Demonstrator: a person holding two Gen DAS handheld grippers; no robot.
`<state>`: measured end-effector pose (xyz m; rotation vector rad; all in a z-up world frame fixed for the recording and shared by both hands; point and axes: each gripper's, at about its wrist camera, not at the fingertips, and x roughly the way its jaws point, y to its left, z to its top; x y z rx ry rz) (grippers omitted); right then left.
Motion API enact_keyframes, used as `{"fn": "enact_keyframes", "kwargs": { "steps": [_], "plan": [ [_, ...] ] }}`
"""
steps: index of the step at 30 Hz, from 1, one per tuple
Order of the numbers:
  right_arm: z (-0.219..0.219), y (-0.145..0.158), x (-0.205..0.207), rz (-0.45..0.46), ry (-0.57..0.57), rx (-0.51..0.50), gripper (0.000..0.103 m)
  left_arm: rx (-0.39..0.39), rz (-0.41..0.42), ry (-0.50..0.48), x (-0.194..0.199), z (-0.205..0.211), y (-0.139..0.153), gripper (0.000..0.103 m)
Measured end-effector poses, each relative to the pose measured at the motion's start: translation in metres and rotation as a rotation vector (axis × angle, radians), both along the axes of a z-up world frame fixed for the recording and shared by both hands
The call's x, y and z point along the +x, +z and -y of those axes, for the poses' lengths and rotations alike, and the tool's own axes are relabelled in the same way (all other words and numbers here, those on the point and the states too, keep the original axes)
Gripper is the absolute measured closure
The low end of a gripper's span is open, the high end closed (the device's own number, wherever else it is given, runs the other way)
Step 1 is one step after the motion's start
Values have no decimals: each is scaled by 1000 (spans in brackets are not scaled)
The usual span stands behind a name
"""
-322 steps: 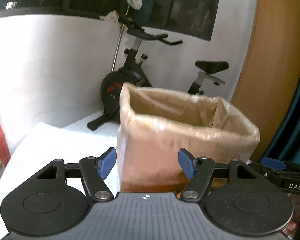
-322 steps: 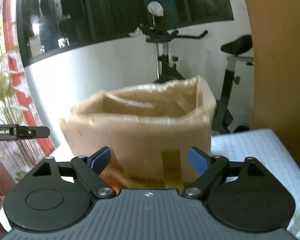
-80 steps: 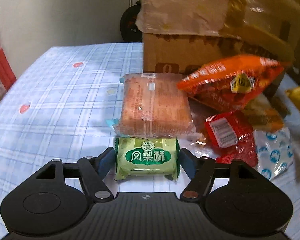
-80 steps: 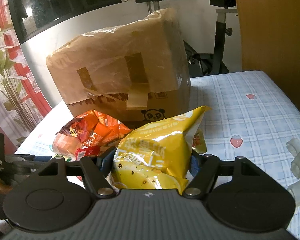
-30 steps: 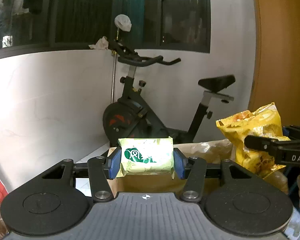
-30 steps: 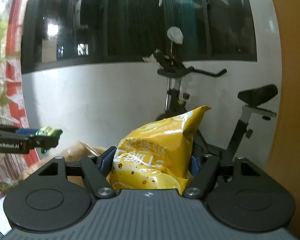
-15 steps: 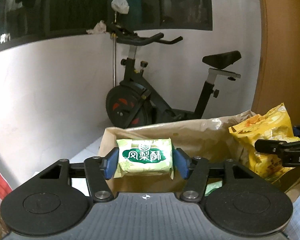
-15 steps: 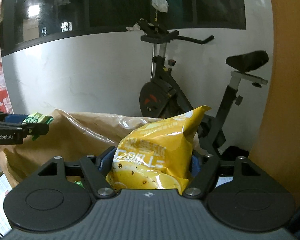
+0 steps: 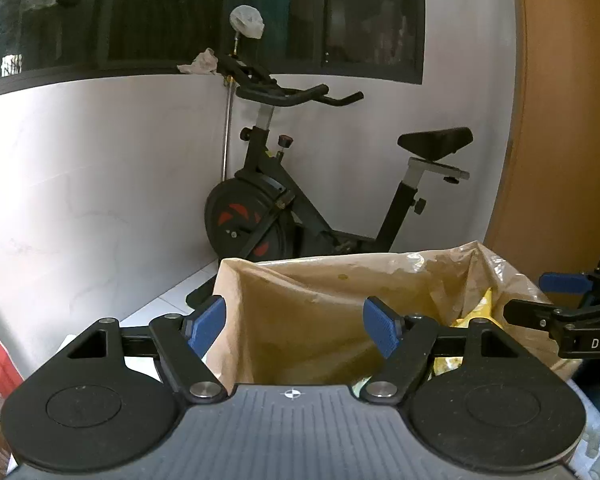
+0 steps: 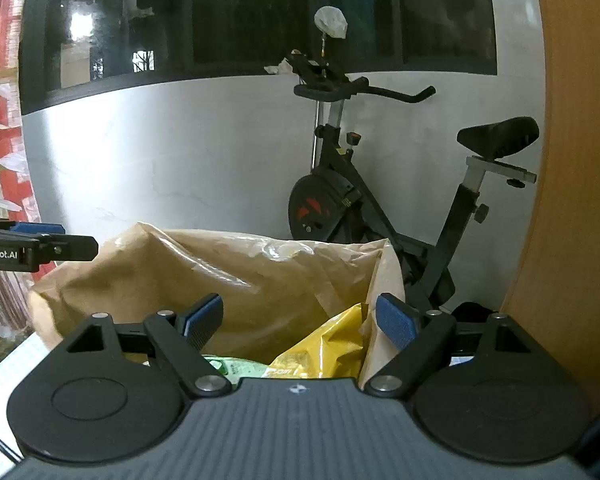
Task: Organize snacks
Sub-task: 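Open both grippers to drop the snacks into the paper-lined box, then move both open grippers back to the snack pile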
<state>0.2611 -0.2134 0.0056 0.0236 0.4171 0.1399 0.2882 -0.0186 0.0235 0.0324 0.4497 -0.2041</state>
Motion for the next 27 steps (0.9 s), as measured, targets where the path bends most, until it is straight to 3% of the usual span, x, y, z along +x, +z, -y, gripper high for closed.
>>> {"fn": "enact_keyframes", "kwargs": {
  "steps": [11, 27],
  "plan": [
    [-6, 1, -47, 52, 18, 8, 16, -77, 4, 27, -46, -27, -2, 25],
    [-22, -42, -109, 95, 34, 19, 16, -63, -28, 109, -107, -55, -50, 25]
  ]
}}
